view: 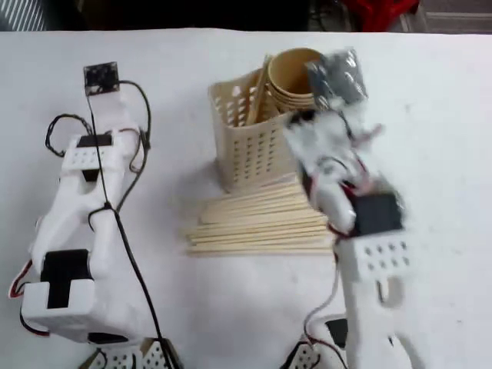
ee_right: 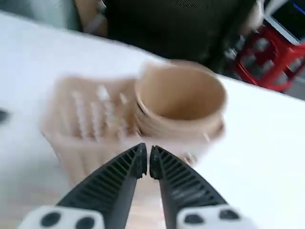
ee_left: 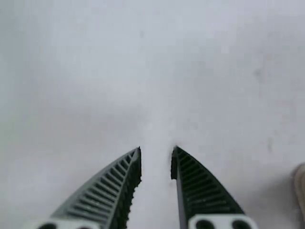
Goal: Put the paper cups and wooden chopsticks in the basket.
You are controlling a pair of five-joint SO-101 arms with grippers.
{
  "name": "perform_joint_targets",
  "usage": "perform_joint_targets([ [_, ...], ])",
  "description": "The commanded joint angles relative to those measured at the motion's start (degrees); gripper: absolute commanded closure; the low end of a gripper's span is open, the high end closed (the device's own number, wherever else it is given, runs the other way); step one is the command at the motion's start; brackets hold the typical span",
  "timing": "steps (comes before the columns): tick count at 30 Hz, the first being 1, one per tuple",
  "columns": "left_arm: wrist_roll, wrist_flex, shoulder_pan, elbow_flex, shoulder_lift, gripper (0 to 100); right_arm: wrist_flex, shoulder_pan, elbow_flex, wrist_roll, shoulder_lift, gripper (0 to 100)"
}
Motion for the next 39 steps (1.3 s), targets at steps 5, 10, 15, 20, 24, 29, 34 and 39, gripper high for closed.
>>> perform_joint_targets([
  [5, -6.5, 15.0, -0.2, -3.7, -10.4, 87, 9.8, 18.9, 18.7, 12.0, -17.5, 98.2],
  [10, -17.1, 28.9, 6.5, -3.8, -18.9, 87, 12.7, 24.3, 31.4, 19.9, -20.5, 98.2],
  [15, -25.8, 40.2, 15.5, -3.8, -24.2, 87, 10.9, 29.1, 41.6, 23.0, -21.0, 98.2],
  [20, -35.0, 50.5, 23.3, -3.8, -28.1, 88, 5.9, 32.0, 50.2, 24.0, -21.0, 98.2],
  [24, -37.6, 53.8, 30.3, -2.5, -30.0, 88, 1.6, 35.2, 54.9, 24.8, -21.0, 98.2],
  [29, -37.5, 44.4, 42.6, 5.1, -30.0, 88, -4.4, 37.3, 61.9, 29.6, -21.0, 98.2],
  [34, -37.5, 30.5, 46.4, 9.8, -30.0, 87, -5.4, 39.3, 62.2, 29.7, -21.0, 98.2],
  [39, -37.8, 17.1, 46.7, 12.8, -23.5, 88, -5.4, 39.3, 62.2, 29.7, -21.1, 98.2],
])
